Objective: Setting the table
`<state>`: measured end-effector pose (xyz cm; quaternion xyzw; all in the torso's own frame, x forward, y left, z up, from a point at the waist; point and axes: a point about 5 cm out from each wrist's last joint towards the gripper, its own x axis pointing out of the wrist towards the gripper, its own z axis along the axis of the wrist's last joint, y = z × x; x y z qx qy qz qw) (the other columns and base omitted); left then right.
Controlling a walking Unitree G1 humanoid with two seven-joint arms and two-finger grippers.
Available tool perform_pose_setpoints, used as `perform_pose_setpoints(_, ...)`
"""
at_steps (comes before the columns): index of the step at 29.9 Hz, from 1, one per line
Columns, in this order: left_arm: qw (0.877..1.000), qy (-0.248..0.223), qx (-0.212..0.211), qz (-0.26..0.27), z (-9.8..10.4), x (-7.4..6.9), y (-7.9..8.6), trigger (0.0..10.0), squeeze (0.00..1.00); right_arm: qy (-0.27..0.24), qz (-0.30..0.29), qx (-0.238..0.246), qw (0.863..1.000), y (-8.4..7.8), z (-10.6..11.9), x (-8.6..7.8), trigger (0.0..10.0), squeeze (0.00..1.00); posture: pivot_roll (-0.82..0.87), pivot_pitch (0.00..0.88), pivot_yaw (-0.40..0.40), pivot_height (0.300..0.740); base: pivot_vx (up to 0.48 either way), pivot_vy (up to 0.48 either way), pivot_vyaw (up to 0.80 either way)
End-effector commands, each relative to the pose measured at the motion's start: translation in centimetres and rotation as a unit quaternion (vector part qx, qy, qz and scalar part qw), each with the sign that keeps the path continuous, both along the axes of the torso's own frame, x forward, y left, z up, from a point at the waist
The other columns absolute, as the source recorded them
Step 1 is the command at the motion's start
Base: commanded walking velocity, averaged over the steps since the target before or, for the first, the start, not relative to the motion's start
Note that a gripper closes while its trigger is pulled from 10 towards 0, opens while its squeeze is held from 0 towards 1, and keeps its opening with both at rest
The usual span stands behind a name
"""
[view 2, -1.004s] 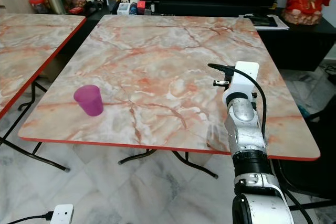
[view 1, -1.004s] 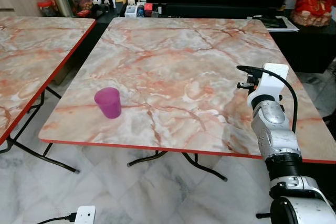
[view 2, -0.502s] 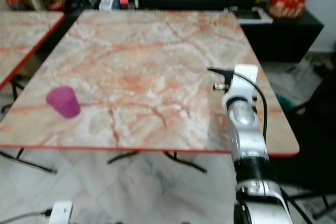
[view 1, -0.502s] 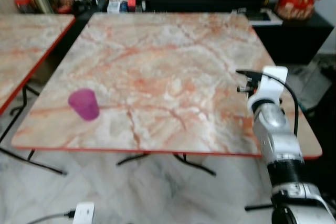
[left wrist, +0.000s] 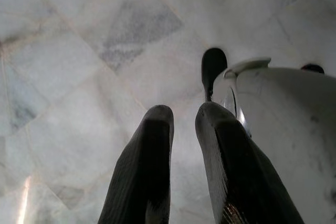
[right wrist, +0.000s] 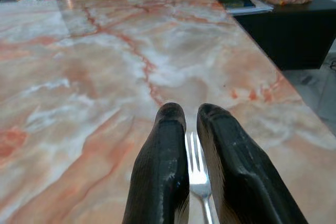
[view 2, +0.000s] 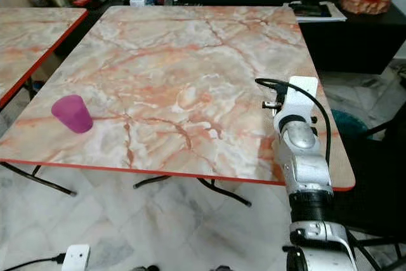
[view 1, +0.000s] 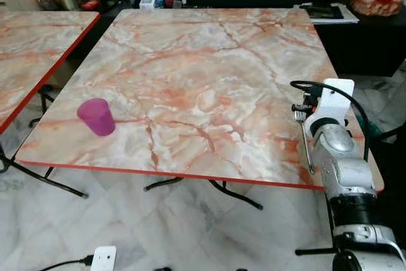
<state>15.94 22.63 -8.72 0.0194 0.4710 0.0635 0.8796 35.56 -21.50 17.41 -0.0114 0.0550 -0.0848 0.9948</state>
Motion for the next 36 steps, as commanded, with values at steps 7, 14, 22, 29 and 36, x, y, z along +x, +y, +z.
perform_pose_setpoints(7, 1.0, 0.022, 0.005, -0.007, -0.2, -0.6, 0.3, 10.0, 0.0, 0.039, -0.016, -0.001, 0.999, -1.5, 1.8, -1.3, 10.0, 1.0, -0.08, 0.206, 0.012, 0.736, 0.0, 0.0, 0.0)
perform_pose_setpoints(14, 1.0, 0.024, 0.004, -0.012, -0.2, -0.6, 0.3, 10.0, 0.0, 0.069, -0.017, 0.001, 0.997, -1.4, 2.8, -2.0, 10.0, 1.0, -0.08, 0.211, 0.009, 0.736, 0.0, 0.0, 0.0)
perform_pose_setpoints(22, 0.999, 0.028, -0.002, -0.017, -0.3, -0.6, 0.1, 10.0, 0.0, 0.086, -0.02, 0.009, 0.996, -1.7, 4.3, -2.8, 10.0, 1.0, -0.09, 0.21, 0.005, 0.736, 0.0, 0.0, 0.0)
perform_pose_setpoints(29, 0.999, 0.031, -0.009, -0.023, -0.4, -0.7, 0.0, 10.0, 0.0, 0.104, -0.023, 0.004, 0.994, -2.3, 4.6, -3.9, 10.0, 0.0, -0.1, 0.206, 0.001, 0.736, 0.0, 0.0, 0.0)
perform_pose_setpoints(36, 0.999, 0.034, -0.015, -0.025, -0.4, -0.8, -0.2, 10.0, 0.0, 0.147, -0.016, 0.039, 0.988, -2.3, 3.2, -5.0, 10.0, 0.0, -0.09, 0.208, -0.001, 0.736, 0.0, 0.0, 0.0)
